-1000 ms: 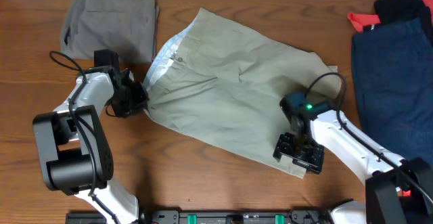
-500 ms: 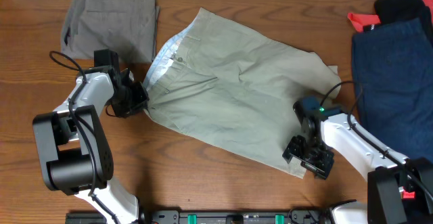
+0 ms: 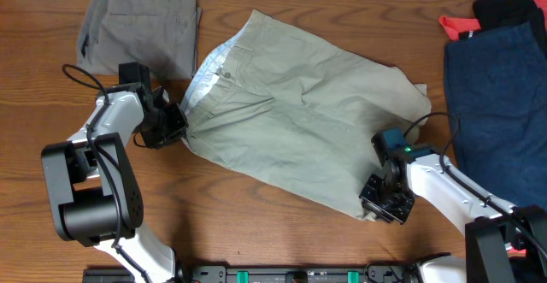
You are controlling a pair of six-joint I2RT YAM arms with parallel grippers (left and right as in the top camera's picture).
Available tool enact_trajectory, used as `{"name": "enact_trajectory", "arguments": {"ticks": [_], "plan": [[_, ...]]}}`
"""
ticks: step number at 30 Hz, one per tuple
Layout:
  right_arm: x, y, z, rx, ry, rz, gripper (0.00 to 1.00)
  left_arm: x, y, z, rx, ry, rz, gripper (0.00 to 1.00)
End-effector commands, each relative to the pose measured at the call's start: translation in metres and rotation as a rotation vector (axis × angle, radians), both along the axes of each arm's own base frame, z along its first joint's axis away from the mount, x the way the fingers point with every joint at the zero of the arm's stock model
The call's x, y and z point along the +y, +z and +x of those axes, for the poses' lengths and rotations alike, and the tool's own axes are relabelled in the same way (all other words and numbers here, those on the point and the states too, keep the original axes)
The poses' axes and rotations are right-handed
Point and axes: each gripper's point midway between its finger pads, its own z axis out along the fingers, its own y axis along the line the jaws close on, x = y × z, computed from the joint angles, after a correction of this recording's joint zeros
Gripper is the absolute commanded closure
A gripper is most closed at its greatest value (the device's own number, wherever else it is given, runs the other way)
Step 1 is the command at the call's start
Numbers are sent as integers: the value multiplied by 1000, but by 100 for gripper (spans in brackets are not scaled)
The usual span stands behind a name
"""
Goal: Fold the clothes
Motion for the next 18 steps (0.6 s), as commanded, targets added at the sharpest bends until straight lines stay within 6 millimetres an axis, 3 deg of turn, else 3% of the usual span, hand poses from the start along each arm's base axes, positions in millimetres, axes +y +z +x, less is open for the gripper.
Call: {"name": "enact_trajectory", "arguments": {"ticks": [1, 4, 8, 14, 18], "plan": [[-7, -8, -5, 11, -4, -35, 99, 0, -5, -7, 38, 12, -6, 94], [-10, -7, -2, 8, -27, -37, 99, -6, 1, -9, 36, 10, -42, 94], [-20, 2, 6, -15, -61, -28, 99, -8, 26, -12, 0, 4, -41, 94], [-50, 52, 38, -167, -88, -6, 99, -13, 112, -22, -196, -10, -7, 94], [-70, 108, 61, -338, -72, -24, 99, -22, 175, -37, -377, -30, 18, 94]]}}
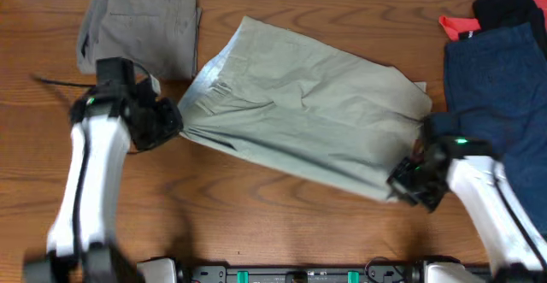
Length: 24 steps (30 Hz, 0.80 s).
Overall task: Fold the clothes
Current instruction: 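Lift and stretch the shorts horizontally between left and right grippers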
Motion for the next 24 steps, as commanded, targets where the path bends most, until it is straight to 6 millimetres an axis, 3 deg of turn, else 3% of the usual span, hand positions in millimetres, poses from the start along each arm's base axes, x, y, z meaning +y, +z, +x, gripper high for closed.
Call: {"name": "enact_trajectory", "arguments": {"ticks": [1, 7, 16, 20, 24], "plan": [[-26, 55, 28, -209, 68, -82, 99, -2, 55, -13, -163, 17, 33, 94], [-42, 142, 34, -381, 102, -177, 99, -8, 129, -50, -371, 56, 34, 94], [-44, 239, 37, -589, 114, -226, 99, -15, 227, -95, -571, 54, 55, 94], [-44, 264, 37, -657, 116, -240, 99, -16, 254, -104, -633, 52, 63, 94], [-44, 270, 36, -670, 118, -244, 99, -17, 255, -109, -620, 53, 61, 94]]}}
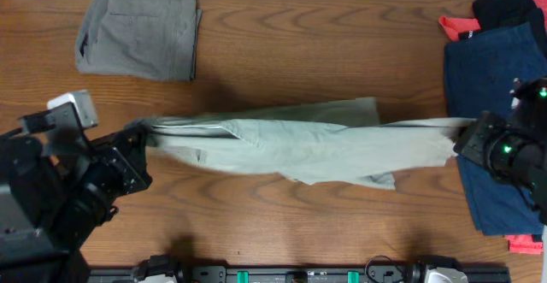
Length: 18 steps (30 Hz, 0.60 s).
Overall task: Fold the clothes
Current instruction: 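Lift and stretch the shorts horizontally between left and right grippers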
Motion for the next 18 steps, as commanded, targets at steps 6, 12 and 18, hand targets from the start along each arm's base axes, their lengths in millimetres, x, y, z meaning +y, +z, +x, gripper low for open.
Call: {"name": "enact_trajectory", "arguments": {"ticks": [6, 12, 18], "plan": [[-10, 1, -3, 15, -21, -38, 99, 11, -13, -6, 79, 56, 33, 94], [-9, -3, -4, 33, 3, -42, 99, 25, -40, -11, 228, 117, 73, 94], [-1, -4, 7, 30, 35, -2, 99, 25, -60, -10, 347, 111, 64, 94]]}}
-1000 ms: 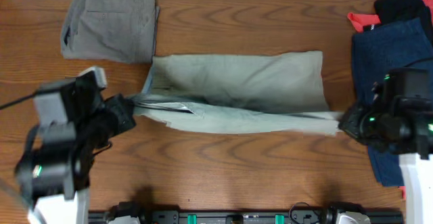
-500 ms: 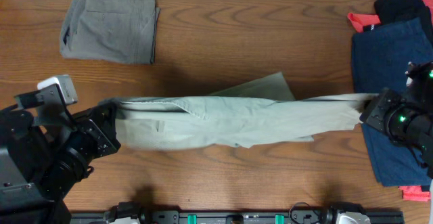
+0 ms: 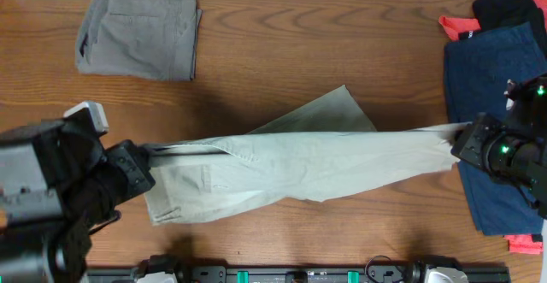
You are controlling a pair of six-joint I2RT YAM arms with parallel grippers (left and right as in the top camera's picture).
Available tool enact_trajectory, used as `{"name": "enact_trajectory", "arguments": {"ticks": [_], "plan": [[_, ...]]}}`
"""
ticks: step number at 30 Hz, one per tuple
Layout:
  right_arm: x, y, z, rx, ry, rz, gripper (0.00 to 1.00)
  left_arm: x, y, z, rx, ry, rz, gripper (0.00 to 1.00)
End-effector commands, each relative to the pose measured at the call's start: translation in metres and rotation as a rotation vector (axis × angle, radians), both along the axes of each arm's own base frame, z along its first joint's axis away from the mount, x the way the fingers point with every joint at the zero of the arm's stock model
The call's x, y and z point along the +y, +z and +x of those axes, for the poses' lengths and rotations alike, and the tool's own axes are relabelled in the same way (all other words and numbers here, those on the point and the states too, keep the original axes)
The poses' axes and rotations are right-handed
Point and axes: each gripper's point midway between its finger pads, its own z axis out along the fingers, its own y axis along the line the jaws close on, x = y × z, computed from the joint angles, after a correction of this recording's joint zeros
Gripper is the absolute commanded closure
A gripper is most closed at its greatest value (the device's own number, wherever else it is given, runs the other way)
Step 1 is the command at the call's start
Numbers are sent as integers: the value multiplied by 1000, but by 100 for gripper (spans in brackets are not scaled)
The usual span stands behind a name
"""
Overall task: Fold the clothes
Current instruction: 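Lift and stretch the shorts horizontally between left and right grippers, then raise the right gripper up-right, pulling the shorts diagonally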
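Note:
Pale green shorts [image 3: 291,159] hang stretched between my two grippers above the middle of the table, in the overhead view. My left gripper [image 3: 142,159] is shut on the waistband end at the left. My right gripper [image 3: 464,139] is shut on the leg hem at the right. The lower part of the shorts sags toward the front left, and one corner [image 3: 340,108] points toward the back. Both arms are raised high, close to the camera.
A folded grey garment [image 3: 141,28] lies at the back left. At the right edge sits a pile with dark blue jeans [image 3: 487,69], a black piece [image 3: 511,8] and something red [image 3: 460,25].
The shorts hang a little differently: the waistband side has dropped lower at the front left and a corner now sticks out toward the back. Both grippers keep their hold at nearly the same places.
The shorts lay spread flat on the table with my grippers shut on the waistband at the left and the hem at the front right. They were then lifted at both ends, later stretched in the air across the table, and now hang stretched still.

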Motion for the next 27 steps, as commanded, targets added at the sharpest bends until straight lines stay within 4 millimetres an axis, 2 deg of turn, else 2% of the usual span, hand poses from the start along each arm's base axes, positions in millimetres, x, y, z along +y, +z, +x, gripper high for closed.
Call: {"name": "enact_trajectory", "arguments": {"ticks": [1, 5, 9, 17, 22, 27], "plan": [[-5, 2, 11, -14, 5, -12, 99, 10, -4, 3, 33, 32, 43, 94], [4, -2, 27, -10, 56, 18, 99, 10, -10, -2, 76, 33, 39, 94], [18, -11, 51, -1, 112, 49, 99, 19, -17, -12, 134, 103, 60, 94], [50, -44, 91, 77, 218, 57, 99, 20, -33, -28, 230, 109, 69, 94], [74, -67, 115, 115, 274, 60, 99, 22, -58, -33, 320, 123, 68, 94], [84, -84, 131, 136, 288, 62, 99, 22, -88, -30, 389, 127, 59, 94]]}}
